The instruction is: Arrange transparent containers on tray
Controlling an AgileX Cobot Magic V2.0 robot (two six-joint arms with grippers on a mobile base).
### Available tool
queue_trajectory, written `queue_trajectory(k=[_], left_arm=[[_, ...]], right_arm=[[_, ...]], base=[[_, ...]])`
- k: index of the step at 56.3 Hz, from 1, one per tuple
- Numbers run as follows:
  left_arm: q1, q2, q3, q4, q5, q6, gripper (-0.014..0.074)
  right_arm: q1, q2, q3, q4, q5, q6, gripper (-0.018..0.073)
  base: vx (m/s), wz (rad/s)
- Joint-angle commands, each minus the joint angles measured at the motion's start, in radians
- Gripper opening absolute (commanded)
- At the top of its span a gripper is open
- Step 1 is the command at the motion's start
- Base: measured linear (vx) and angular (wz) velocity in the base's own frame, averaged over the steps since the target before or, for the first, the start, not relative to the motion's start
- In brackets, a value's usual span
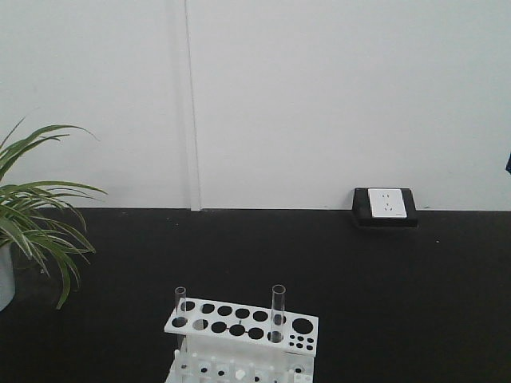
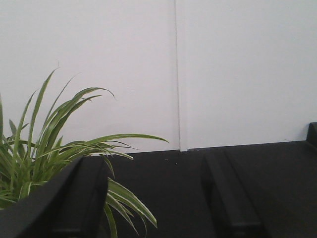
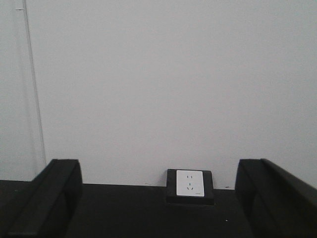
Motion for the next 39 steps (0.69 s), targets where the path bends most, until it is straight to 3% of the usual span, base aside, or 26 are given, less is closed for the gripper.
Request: queue_trajectory(k=[1,11,19,26,33,39], left_arm=[[-0.006,-0.012,-0.039,-0.029,-0.088,-0.048,0.054],[-0.006,-0.01,-0.01,0.008,-0.129,-0.043,0.0538],[-0.007,-0.01,0.082,0.077,-0.212,-0.036,0.0512],[-0.047,-0.01,0.204,0.136,-0.29,-0.054,0.0472],[-0.108,0.004,0.322,0.247,-0.402,-0.149,0.043],[-0.159,0.059,0.388,0.411,-0.532,-0.314,0.0398]], right_arm=[[-0.003,-0.007,-0.035,0.012,-0.082,0.0,0.0718],[-0.003,0.004,-0.008,-0.033,-0.12,-0.015,0.0667],[-0.003,0.004,0.121,-0.113,-0.31,0.001,0.061],[-0.003,0.004,0.267,-0.188,-0.482,0.074,0.0557],[-0.003,0.02,0.379,-0.311,-0.619,0.166,0.0527],[-0.003,0.055,0.423,-0.437,-0.7,0.244,0.0524]], base=[[0.0,0.0],[0.0,0.0],[0.0,0.0],[0.0,0.0],[0.0,0.0],[0.0,0.0]])
